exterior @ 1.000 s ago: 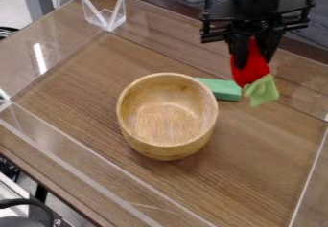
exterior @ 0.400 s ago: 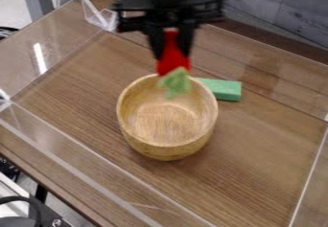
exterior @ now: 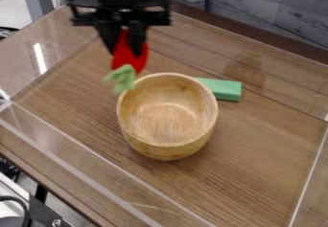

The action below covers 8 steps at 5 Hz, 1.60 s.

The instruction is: Move the red fruit to the left

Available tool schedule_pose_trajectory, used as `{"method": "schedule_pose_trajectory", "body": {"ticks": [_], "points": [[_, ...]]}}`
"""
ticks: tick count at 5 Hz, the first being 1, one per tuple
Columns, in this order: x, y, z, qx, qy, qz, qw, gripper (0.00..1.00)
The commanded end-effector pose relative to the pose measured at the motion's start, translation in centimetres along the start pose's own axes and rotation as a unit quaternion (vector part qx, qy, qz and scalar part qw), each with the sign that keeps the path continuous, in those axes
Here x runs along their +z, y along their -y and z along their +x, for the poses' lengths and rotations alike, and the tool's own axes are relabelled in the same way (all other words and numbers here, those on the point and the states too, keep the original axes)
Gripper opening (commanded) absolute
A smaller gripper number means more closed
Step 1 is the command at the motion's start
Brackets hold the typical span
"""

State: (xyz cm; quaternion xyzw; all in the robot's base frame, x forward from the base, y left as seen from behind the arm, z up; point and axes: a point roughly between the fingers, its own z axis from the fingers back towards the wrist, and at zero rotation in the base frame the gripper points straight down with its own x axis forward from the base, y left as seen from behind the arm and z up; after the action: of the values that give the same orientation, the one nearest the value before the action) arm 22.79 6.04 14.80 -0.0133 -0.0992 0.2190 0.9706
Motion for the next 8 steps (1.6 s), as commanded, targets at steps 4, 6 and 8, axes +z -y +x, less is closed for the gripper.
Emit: {"method": "schedule_pose_trajectory", "body": {"ticks": [4, 6, 8], "points": [[-1.7, -8.4, 3.4, -0.051, 0.008, 0.010, 0.9986, 0.00], [-4.3, -9.1, 3.1, -0.054, -0.001, 0.018, 0.9984, 0.00], [-7.0, -10.5, 3.6, -0.078, -0.013, 0.020, 0.9967, 0.00]]}}
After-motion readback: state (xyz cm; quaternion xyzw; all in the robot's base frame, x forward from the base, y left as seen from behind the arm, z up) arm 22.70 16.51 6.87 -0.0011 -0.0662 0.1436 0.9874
